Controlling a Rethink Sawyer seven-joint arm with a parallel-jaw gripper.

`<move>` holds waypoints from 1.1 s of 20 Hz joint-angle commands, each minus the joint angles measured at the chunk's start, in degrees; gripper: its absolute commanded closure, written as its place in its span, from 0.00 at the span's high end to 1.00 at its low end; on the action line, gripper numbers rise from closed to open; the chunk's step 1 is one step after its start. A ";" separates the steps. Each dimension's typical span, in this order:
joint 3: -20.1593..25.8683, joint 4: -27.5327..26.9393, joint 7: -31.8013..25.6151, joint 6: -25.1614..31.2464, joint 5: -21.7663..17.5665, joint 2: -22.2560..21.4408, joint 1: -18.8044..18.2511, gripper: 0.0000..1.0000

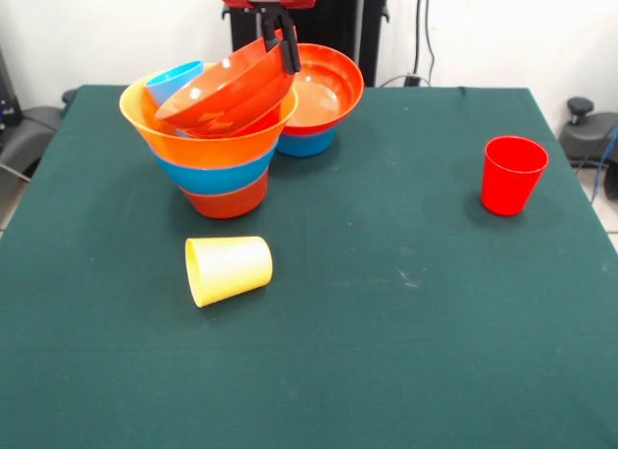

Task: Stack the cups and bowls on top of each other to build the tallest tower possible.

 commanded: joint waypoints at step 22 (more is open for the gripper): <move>-0.41 2.48 -2.64 -4.10 -5.08 6.60 1.32 1.00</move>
